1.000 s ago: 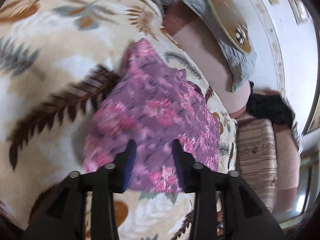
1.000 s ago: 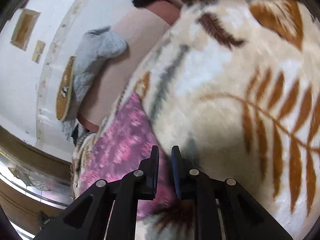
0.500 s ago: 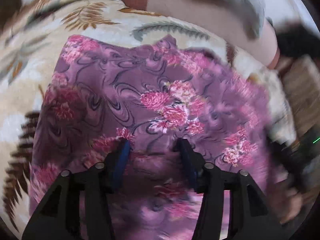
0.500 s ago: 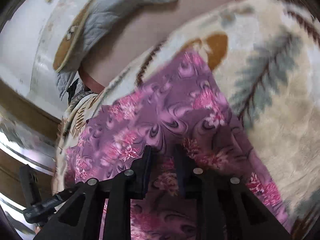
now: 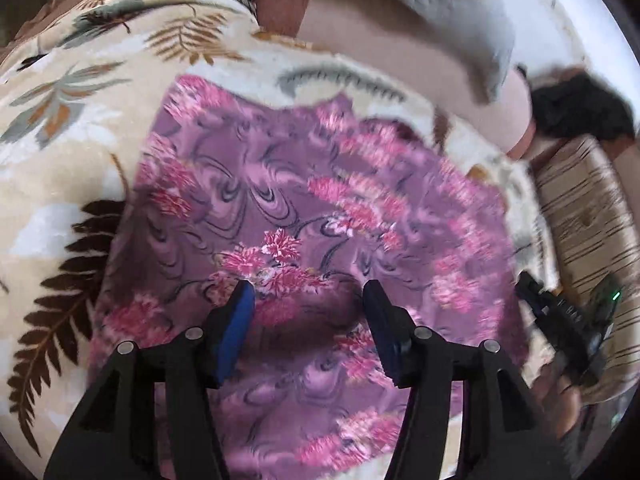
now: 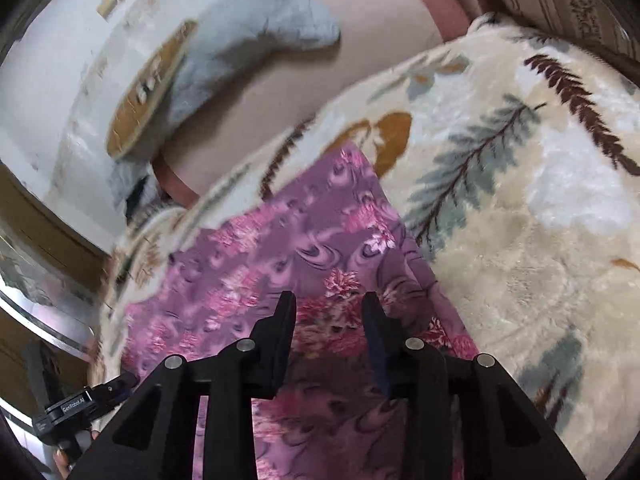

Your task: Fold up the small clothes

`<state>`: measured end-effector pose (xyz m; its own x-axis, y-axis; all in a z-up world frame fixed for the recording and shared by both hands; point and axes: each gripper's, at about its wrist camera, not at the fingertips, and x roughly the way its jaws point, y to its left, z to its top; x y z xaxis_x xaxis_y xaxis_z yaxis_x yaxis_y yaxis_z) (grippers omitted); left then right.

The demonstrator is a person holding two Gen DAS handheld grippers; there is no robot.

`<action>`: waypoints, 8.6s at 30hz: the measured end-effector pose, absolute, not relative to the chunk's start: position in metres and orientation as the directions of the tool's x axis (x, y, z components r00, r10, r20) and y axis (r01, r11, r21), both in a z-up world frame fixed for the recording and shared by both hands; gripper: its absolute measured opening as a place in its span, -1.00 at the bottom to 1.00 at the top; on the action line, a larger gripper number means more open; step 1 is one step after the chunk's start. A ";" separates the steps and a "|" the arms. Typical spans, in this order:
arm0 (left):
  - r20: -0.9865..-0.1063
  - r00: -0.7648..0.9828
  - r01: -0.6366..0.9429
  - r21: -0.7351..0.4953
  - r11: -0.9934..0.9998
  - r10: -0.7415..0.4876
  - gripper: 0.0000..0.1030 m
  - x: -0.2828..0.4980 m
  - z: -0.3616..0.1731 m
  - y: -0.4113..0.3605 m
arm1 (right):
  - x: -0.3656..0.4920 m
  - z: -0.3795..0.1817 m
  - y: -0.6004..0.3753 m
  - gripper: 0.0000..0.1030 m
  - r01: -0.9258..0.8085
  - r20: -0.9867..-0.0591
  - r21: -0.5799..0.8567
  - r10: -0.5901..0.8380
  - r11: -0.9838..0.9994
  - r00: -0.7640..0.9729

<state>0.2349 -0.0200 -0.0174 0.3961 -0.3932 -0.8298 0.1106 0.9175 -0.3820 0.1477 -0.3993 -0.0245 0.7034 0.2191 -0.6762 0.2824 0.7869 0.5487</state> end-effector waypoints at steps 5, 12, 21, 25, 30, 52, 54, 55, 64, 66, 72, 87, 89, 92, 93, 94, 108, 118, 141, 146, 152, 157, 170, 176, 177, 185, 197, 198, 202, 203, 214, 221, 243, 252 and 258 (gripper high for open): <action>-0.866 0.350 0.087 -0.350 0.933 -0.358 0.20 0.232 -0.040 0.000 | 0.151 -0.036 -0.385 -0.24 0.329 -0.763 0.438 0.152 0.837 0.629; -0.808 0.362 0.002 -0.498 0.867 -0.465 0.16 0.219 -0.013 0.060 | 0.131 0.012 -0.290 -0.04 0.109 -0.704 0.442 0.269 0.891 0.657; -0.817 0.371 -0.180 -0.529 0.830 -0.440 0.16 0.205 -0.025 0.155 | 0.088 0.005 -0.061 0.20 -0.489 -0.754 0.070 0.367 0.870 0.545; -0.829 0.357 -0.193 -0.516 0.834 -0.431 0.16 0.203 -0.030 0.174 | 0.087 -0.007 -0.006 0.35 -0.561 -0.757 -0.144 0.274 0.815 0.593; -0.824 0.350 -0.202 -0.531 0.823 -0.446 0.16 0.208 -0.028 0.182 | 0.113 -0.023 0.026 0.27 -0.504 -0.712 -0.297 0.164 0.811 0.683; -0.798 0.152 -0.102 -0.599 0.794 -0.583 -0.35 0.324 -0.029 0.051 | 0.130 0.031 -0.083 -0.73 -0.341 -0.610 0.211 0.396 0.916 0.686; -0.827 0.164 -0.062 -0.553 0.831 -0.538 -0.60 0.323 -0.018 0.042 | 0.129 0.032 -0.091 -0.73 -0.326 -0.601 0.239 0.403 0.914 0.690; -0.835 0.169 -0.044 -0.537 0.843 -0.523 -0.75 0.322 -0.013 0.038 | 0.128 0.034 -0.095 -0.73 -0.319 -0.596 0.252 0.407 0.913 0.692; -0.825 0.236 0.051 -0.517 0.855 -0.513 -0.82 0.307 0.037 0.002 | 0.112 0.056 -0.143 -0.73 -0.252 -0.529 0.340 0.406 0.906 0.746; -0.822 0.245 0.078 -0.511 0.856 -0.513 -0.82 0.305 0.048 -0.013 | 0.106 0.063 -0.155 -0.73 -0.237 -0.512 0.350 0.397 0.906 0.762; -0.806 0.271 0.193 -0.490 0.850 -0.526 -0.84 0.295 0.080 -0.078 | 0.091 0.071 -0.212 -0.73 -0.153 -0.473 0.419 0.359 0.895 0.805; -0.851 0.162 0.367 -0.418 0.831 -0.500 -0.85 0.279 0.064 -0.264 | 0.048 0.029 -0.367 -0.78 0.131 -0.454 0.658 0.252 0.742 0.855; -0.867 0.139 0.378 -0.400 0.835 -0.479 -0.85 0.277 0.052 -0.288 | 0.043 0.011 -0.386 -0.78 0.191 -0.471 0.700 0.243 0.689 0.848; -0.890 0.111 0.379 -0.373 0.847 -0.441 -0.80 0.273 0.026 -0.316 | 0.043 -0.022 -0.408 -0.78 0.296 -0.527 0.750 0.264 0.591 0.808; -0.890 0.100 0.369 -0.383 0.847 -0.446 -0.78 0.272 0.020 -0.319 | 0.043 -0.033 -0.413 -0.78 0.329 -0.543 0.764 0.278 0.554 0.793; -0.887 0.084 0.344 -0.402 0.848 -0.455 -0.77 0.271 0.014 -0.321 | 0.043 -0.042 -0.418 -0.77 0.361 -0.556 0.774 0.285 0.520 0.781; -0.864 0.271 0.199 -0.382 0.902 -0.425 0.05 0.287 0.036 -0.184 | 0.113 0.007 -0.460 -0.25 0.250 -0.514 0.757 0.315 0.604 0.798; -0.836 0.212 0.177 -0.477 0.861 -0.507 0.05 0.263 0.009 -0.161 | 0.229 -0.007 -0.445 -0.88 0.178 -0.632 0.638 0.377 0.749 0.677; -0.883 0.157 0.221 -0.406 0.887 -0.443 0.15 0.179 -0.021 -0.153 | 0.111 0.015 -0.451 -0.83 0.046 -0.688 0.558 0.431 0.828 0.583; -0.911 0.152 0.234 -0.345 0.909 -0.384 0.24 0.170 -0.025 -0.162 | 0.129 -0.022 -0.455 -0.74 0.160 -0.840 0.431 0.330 0.888 0.430; -0.903 0.230 0.297 -0.290 0.910 -0.363 0.23 0.153 -0.001 -0.164 | 0.082 0.029 -0.460 -0.56 0.109 -0.683 0.500 0.315 0.859 0.659; -0.905 0.240 0.299 -0.276 0.913 -0.352 0.23 0.154 -0.001 -0.171 | 0.099 -0.012 -0.435 -0.66 0.118 -0.804 0.384 0.270 0.916 0.529; -0.865 0.335 0.290 -0.283 0.914 -0.374 0.24 0.187 0.034 -0.181 | 0.137 0.033 -0.431 -0.50 0.079 -0.675 0.493 0.323 0.867 0.663; -0.924 0.230 0.244 -0.249 0.937 -0.305 0.35 0.223 -0.015 -0.195 | 0.165 -0.030 -0.415 -0.53 0.149 -0.776 0.442 0.293 0.884 0.559; -0.916 0.223 0.233 -0.283 0.930 -0.334 0.35 0.224 -0.017 -0.189 | 0.167 -0.026 -0.418 -0.52 0.151 -0.772 0.458 0.307 0.876 0.557; -0.850 0.289 0.139 -0.417 0.898 -0.440 0.31 0.268 0.016 -0.162 | 0.226 -0.012 -0.468 -0.05 0.296 -0.708 0.589 0.303 0.752 0.638; -0.885 0.198 0.066 -0.417 0.906 -0.422 0.46 0.307 -0.024 -0.159 | 0.257 -0.028 -0.471 -0.42 0.307 -0.816 0.397 0.179 0.865 0.549; -0.877 0.201 0.065 -0.433 0.899 -0.437 0.46 0.305 -0.020 -0.151 | 0.247 -0.025 -0.481 -0.37 0.294 -0.793 0.452 0.229 0.842 0.565; -0.817 0.200 0.047 -0.544 0.838 -0.541 0.43 0.288 -0.015 -0.127 | 0.211 -0.032 -0.501 0.08 0.251 -0.705 0.630 0.406 0.735 0.581; -0.801 0.189 0.039 -0.572 0.820 -0.568 0.43 0.285 -0.017 -0.125 | 0.204 -0.036 -0.502 0.11 0.237 -0.681 0.664 0.443 0.709 0.583; -0.752 0.133 0.025 -0.648 0.761 -0.645 0.33 0.261 -0.029 -0.152 | 0.203 -0.055 -0.445 -0.45 0.154 -0.668 0.683 0.526 0.714 0.527; -0.784 0.203 0.108 -0.578 0.809 -0.587 -0.34 0.246 -0.008 -0.148 | 0.189 -0.013 -0.418 -0.63 0.097 -0.693 0.569 0.413 0.816 0.591; -0.819 0.314 0.050 -0.492 0.869 -0.481 -0.27 0.177 0.005 0.000 | 0.126 0.005 -0.282 -0.65 -0.016 -0.645 0.613 0.512 0.790 0.567; -0.782 0.270 -0.009 -0.585 0.811 -0.561 0.27 0.160 -0.021 0.039 | 0.118 -0.034 -0.321 -0.27 0.154 -0.667 0.681 0.520 0.716 0.533; -0.778 0.407 0.125 -0.472 0.872 -0.479 0.22 0.178 0.030 0.018 | 0.147 0.011 -0.318 -0.24 0.087 -0.618 0.644 0.451 0.760 0.644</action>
